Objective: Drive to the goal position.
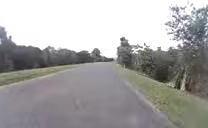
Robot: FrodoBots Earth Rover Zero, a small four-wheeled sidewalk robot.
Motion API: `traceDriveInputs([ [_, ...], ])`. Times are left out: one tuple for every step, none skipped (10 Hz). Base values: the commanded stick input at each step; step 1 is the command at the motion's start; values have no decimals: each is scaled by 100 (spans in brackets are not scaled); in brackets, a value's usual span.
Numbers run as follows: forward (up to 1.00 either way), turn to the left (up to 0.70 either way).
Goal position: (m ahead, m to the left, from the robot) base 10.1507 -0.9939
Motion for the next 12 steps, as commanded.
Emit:
traceDriveInputs([
  [85, 0],
  [85, 0],
  [85, 0],
  [85, 0],
  [85, 0],
  [85, 0],
  [85, 0],
  [85, 0],
  [85, 0],
  [85, 0],
  [85, 0],
  [85, 0],
])
